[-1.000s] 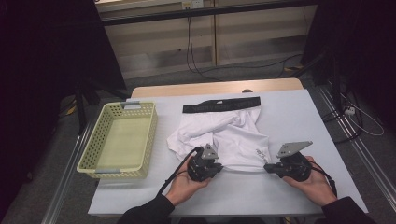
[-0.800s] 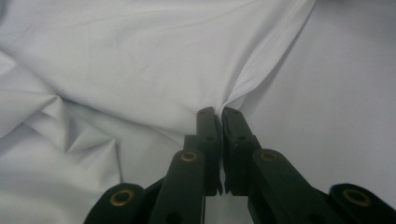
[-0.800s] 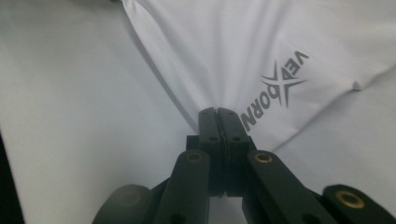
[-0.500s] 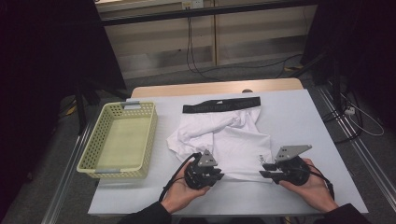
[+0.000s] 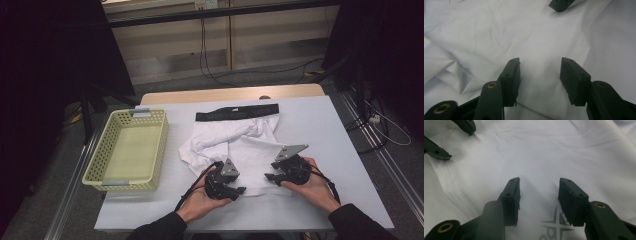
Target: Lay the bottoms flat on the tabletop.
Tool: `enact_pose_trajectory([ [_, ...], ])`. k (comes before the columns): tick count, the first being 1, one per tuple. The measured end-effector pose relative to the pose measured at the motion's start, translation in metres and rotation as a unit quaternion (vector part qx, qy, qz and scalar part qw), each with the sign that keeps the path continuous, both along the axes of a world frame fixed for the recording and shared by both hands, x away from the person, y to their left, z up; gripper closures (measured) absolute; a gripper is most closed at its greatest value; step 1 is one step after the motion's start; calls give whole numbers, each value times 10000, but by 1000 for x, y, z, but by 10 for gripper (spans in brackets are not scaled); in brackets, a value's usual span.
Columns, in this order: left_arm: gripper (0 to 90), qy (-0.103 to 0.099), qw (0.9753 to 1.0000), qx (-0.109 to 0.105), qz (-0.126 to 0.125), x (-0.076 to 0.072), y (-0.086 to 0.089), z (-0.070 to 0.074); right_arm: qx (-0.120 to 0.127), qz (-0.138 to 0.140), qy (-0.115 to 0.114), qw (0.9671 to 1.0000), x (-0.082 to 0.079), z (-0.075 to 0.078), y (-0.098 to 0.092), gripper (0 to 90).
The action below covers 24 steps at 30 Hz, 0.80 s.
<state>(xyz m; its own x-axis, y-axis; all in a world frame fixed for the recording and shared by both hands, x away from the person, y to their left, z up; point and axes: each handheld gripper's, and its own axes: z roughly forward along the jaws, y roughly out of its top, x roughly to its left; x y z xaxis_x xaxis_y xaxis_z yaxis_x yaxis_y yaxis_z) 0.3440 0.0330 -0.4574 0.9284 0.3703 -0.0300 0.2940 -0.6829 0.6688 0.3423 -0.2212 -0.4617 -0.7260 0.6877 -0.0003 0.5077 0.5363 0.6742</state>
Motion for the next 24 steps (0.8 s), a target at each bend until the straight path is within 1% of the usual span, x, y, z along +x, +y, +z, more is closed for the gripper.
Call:
enact_pose_trajectory([
  [1, 518, 37, 10000, 33, -14, 2, 0, 0, 48, -34, 34, 10000, 1, 0, -1, 546],
  [2, 566, 71, 10000, -10, 70, 2, 0, 0, 73, -70, 43, 9999, 1, -1, -1, 590],
  [3, 601, 57, 10000, -13, 40, 3, -1, 0, 81, -100, 43, 9999, 1, 0, -1, 642],
  [4, 681, 46, 10000, 11, 1, 3, 0, 1, 100, -149, 46, 9998, 1, 0, -2, 723],
  [5, 787, -69, 10000, -10, 37, 1, -1, -1, 115, -169, 66, 9998, 1, 0, -2, 791],
  [6, 823, -50, 9999, -64, 90, -2, -3, -1, 129, -170, 76, 9997, 1, 0, -2, 857],
  [7, 874, -72, 10000, 44, 28, -3, -3, 0, 141, -157, 98, 9997, 1, 0, -2, 888],
  [8, 896, -225, 9997, 114, 61, -7, -6, 0, 81, -151, 73, 9998, 0, 1, -1, 895],
  [9, 900, -276, 9995, 128, 73, -9, -7, 0, 19, -138, 59, 9999, -1, 2, 0, 899],
  [10, 900, -265, 9995, 144, 61, -9, -6, 1, 10, -120, 66, 9999, -2, 2, 0, 900],
  [11, 900, -187, 9997, 124, 57, -8, -5, 1, 37, -132, 96, 9999, -2, 2, 0, 900],
  [12, 900, -37, 10000, 27, 34, -6, -3, 1, 40, -76, 127, 9999, -2, 3, -2, 900],
  [13, 900, 77, 10000, 9, 27, -7, -2, 2, 34, -50, 168, 9998, -4, 4, -3, 900],
  [14, 900, 178, 9998, -105, 30, -10, -3, 1, 65, -26, 185, 9998, -6, 5, -4, 900],
  [15, 900, 149, 9998, -3, -109, -12, -3, 2, 98, -5, 195, 9998, -9, 6, -6, 900],
  [16, 900, 180, 9997, -12, -161, -16, -4, 3, 114, 24, 204, 9997, -13, 7, -8, 900],
  [17, 900, 186, 9995, 24, -266, -20, -6, 3, 122, 43, 217, 9997, -18, 7, -9, 900],
  [18, 900, 199, 9993, -8, -311, -24, -7, 4, 124, 55, 216, 9997, -22, 8, -11, 900],
  [19, 900, 210, 9993, -2, -320, -26, -8, 3, 119, 62, 223, 9997, -27, 8, -13, 900],
  [21, 900, 308, 9987, -4, -399, -29, -8, 4, 160, 79, 223, 9996, -34, 10, -16, 900],
  [23, 900, 338, 9983, 9, -483, -33, -7, 5, 146, 109, 240, 9995, -42, 10, -18, 900],
  [24, 900, 386, 9981, -35, -489, -35, -6, 5, 150, 121, 246, 9995, -45, 10, -18, 900],
])
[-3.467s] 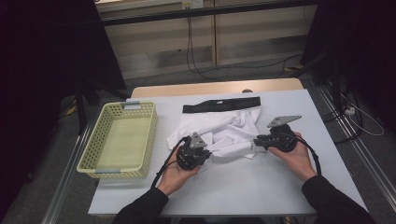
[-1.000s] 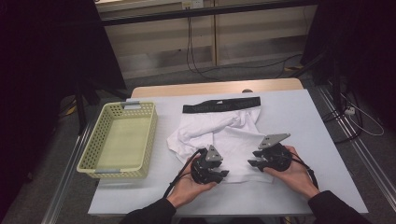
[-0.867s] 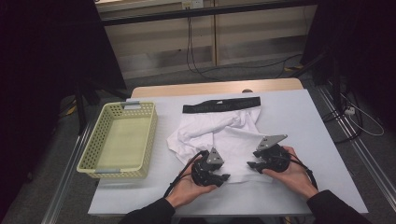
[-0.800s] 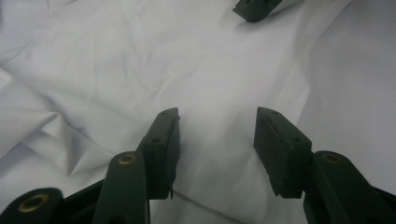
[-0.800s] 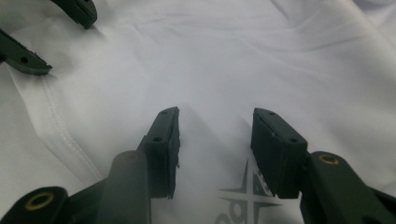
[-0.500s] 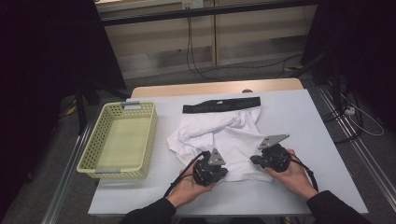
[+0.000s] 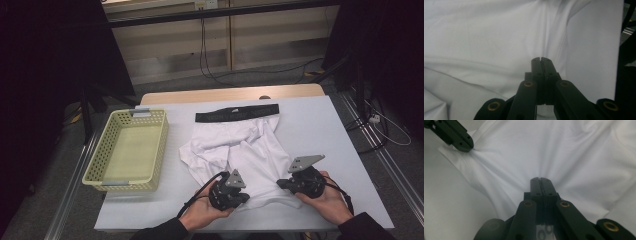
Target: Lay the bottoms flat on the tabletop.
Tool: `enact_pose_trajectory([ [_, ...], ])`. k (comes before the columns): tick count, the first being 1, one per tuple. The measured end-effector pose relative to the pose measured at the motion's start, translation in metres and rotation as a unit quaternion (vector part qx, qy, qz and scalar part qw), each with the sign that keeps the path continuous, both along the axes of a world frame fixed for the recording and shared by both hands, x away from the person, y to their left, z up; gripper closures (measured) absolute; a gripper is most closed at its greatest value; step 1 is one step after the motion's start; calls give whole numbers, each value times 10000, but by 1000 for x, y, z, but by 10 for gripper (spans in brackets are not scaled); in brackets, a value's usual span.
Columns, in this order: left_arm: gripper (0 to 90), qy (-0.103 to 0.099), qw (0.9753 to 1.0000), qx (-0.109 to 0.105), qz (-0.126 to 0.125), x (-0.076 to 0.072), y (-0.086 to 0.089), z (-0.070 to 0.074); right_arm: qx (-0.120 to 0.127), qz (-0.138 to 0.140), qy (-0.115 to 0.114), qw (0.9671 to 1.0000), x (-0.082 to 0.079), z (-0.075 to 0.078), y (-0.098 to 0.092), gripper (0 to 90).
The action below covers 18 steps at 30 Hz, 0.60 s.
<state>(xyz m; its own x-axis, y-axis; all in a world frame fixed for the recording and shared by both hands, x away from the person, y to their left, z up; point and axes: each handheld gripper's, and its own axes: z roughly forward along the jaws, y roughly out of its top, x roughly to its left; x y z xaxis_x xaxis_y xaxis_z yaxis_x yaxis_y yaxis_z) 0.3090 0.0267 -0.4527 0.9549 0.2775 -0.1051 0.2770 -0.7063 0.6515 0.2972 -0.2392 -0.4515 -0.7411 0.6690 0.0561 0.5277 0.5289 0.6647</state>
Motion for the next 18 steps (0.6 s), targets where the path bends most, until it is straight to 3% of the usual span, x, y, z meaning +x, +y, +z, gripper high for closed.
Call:
enact_pose_trajectory([
  [6, 900, -8, 9999, 140, -94, -10, 8, 3, 59, 69, 56, 9999, -20, 2, -4, 900],
  [7, 900, 84, 9999, 68, -4, -11, 9, 2, 60, 67, 49, 9999, -22, 2, -5, 900],
  [9, 900, 55, 10000, 77, -14, -13, 10, 3, 152, 13, -34, 9999, -23, 4, -7, 898],
  [11, 900, 42, 9999, 111, -70, -13, 11, 3, 236, -110, -133, 9996, -19, 7, -9, 783],
  [18, 900, 59, 9998, 110, -124, -19, 14, 6, 180, -575, -342, 9976, 7, 8, -24, 685],
])
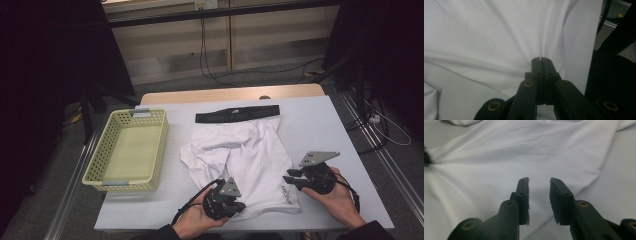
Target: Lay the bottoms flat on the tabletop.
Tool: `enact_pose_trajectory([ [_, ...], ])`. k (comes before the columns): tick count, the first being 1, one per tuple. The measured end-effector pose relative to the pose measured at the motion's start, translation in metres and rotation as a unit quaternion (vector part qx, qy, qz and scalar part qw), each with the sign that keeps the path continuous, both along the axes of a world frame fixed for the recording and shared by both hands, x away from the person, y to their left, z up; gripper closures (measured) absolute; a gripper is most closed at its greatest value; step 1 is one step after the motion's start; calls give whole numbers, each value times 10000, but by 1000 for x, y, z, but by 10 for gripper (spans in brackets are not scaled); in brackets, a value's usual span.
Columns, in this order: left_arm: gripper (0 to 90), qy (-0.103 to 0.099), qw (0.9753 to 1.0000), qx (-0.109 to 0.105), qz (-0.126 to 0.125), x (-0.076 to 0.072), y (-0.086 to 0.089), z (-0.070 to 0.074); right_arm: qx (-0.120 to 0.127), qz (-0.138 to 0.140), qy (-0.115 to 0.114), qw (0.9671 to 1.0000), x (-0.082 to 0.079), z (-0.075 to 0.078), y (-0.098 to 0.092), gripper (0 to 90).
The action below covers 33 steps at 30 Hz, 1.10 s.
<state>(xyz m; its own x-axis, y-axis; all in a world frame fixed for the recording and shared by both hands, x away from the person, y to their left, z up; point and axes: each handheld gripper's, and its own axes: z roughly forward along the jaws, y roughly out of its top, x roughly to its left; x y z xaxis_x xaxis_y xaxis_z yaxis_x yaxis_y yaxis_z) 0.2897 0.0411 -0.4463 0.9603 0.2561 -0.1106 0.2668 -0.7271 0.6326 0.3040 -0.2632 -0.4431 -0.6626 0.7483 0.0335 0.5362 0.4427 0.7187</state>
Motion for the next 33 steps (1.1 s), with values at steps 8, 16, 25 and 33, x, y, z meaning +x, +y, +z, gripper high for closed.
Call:
enact_pose_trajectory([
  [8, 814, -105, 9996, -144, 233, 9, 10, -1, -77, -438, -182, 9988, 45, 3, -11, 673],
  [16, 617, -356, 9978, -251, 501, 22, 8, -5, -119, -782, -214, 9966, 96, 0, -9, 661],
  [25, 811, -524, 9974, -196, 454, 25, 2, -12, -353, -1029, -213, 9938, 143, -13, 1, 654],
  [33, 900, -496, 9975, -86, 490, 23, 0, -10, -216, -1329, -240, 9906, 169, -17, -6, 641],
])
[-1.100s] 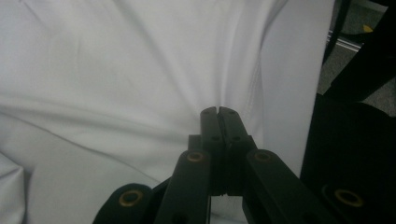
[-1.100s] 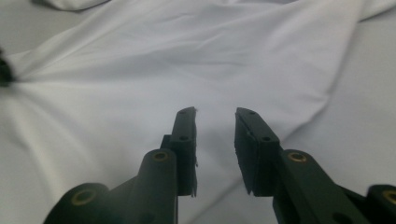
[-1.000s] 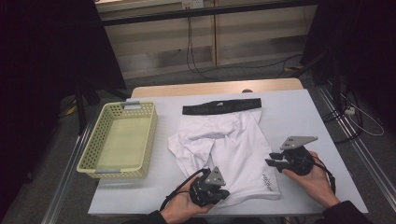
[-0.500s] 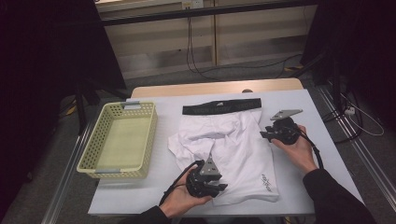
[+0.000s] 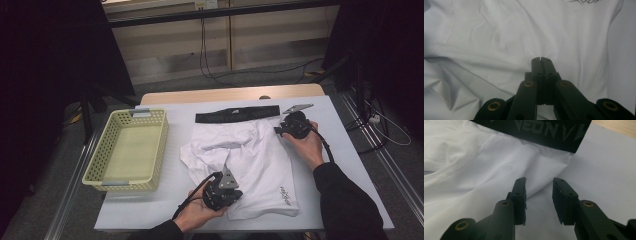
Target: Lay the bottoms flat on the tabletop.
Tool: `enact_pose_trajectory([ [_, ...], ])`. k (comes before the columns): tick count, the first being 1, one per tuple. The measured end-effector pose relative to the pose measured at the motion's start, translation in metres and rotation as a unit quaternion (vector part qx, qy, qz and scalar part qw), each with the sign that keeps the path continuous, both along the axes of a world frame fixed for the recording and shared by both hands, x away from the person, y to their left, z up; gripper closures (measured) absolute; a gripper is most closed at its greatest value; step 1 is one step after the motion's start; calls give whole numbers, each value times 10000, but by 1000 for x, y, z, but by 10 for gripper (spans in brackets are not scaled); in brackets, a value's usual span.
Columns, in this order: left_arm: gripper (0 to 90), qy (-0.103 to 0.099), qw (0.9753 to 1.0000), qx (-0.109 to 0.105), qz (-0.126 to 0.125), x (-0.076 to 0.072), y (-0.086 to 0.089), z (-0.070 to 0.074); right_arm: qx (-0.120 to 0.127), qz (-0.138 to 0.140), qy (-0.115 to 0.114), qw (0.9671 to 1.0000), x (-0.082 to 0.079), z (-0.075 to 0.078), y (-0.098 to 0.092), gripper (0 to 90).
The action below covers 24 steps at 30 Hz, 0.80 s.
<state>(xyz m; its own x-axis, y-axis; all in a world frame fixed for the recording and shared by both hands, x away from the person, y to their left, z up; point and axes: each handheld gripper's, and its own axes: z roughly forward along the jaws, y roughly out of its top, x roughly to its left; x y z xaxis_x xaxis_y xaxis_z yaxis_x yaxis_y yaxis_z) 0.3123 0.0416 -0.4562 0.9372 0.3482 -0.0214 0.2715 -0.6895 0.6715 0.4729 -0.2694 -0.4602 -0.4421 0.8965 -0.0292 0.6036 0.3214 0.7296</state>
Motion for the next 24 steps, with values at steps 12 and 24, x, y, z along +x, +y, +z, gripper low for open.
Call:
enact_pose_trajectory([
  [12, 900, 73, 9999, 25, -85, -5, 1, 2, 272, 81, 70, 9996, 7, -9, -1, 648],
  [24, 900, 210, 9997, -19, -98, -9, 13, 8, 153, 116, 150, 9997, 16, -6, 11, 900],
])
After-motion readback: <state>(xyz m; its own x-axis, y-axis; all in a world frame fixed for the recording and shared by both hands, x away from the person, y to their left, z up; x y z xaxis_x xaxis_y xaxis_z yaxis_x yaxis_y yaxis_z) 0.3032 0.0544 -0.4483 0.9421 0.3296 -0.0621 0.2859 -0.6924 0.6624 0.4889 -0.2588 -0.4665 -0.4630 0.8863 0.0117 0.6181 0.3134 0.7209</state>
